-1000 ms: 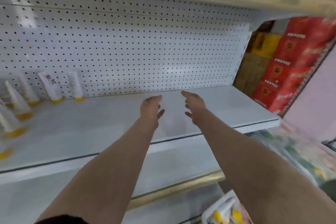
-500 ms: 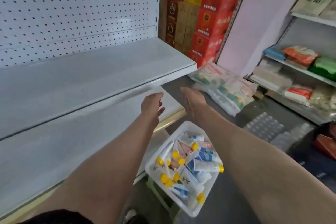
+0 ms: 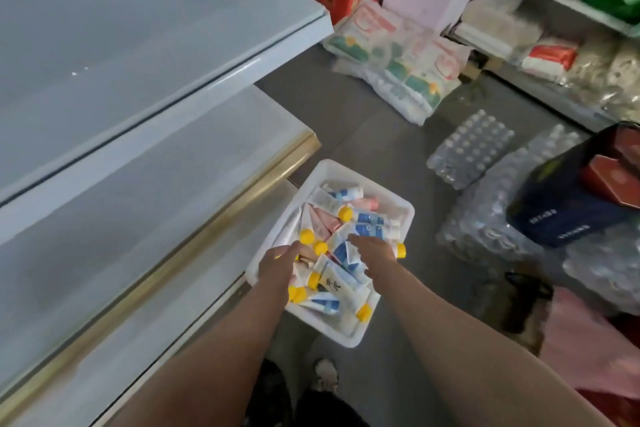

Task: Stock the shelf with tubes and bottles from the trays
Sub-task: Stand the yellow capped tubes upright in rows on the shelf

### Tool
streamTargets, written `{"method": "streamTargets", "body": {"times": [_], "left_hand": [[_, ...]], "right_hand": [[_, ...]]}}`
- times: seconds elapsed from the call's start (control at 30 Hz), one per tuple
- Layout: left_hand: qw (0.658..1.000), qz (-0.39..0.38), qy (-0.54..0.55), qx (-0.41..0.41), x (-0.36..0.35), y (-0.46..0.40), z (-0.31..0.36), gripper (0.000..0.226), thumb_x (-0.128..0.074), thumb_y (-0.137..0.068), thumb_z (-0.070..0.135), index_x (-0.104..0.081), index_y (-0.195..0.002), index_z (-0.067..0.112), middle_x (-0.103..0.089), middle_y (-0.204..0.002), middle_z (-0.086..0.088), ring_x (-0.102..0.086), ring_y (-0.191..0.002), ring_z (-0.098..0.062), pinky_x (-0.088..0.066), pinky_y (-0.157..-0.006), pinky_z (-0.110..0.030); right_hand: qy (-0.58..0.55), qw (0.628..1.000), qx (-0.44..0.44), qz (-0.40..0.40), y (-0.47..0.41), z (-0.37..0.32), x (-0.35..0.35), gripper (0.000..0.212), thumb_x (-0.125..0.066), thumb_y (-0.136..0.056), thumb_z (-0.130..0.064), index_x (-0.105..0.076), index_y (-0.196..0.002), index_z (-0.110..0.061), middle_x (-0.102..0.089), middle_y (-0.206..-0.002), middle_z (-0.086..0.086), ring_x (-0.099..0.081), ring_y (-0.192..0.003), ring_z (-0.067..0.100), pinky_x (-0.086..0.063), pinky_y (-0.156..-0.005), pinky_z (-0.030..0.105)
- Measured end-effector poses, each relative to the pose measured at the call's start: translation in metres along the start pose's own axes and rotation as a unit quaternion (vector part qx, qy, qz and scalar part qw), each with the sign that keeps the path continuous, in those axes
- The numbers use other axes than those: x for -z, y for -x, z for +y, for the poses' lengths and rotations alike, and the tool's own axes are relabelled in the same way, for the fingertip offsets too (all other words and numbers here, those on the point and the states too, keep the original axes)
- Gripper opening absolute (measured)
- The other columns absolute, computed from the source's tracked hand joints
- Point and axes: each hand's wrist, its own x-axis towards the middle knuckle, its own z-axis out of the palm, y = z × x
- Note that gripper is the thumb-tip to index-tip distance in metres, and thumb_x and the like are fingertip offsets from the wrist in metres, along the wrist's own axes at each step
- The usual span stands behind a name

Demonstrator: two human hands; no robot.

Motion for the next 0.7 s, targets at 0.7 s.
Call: {"method": "streamTargets", "body": {"times": [0.7], "left_hand": [[0.968,0.151,-0.187,0.067,-0.001,-0.067,-0.075,0.085,-0.067,-0.068,0.073,-0.057,-0.130,0.015,-0.064,-0.124,-0.011,-0.064,-0.104,-0.035,-0.050,-0.097,-0.047]], "right_hand": [[0.058,0.982,-0.179,-0.005,-0.065,0.122,-0.040,0.059,-0.077,-0.082,-0.051,-0.064,-0.123,-0.011,-0.060,-0.100,0.004,-0.058,-0.091,0.023,-0.051,-0.083,0.036]]}}
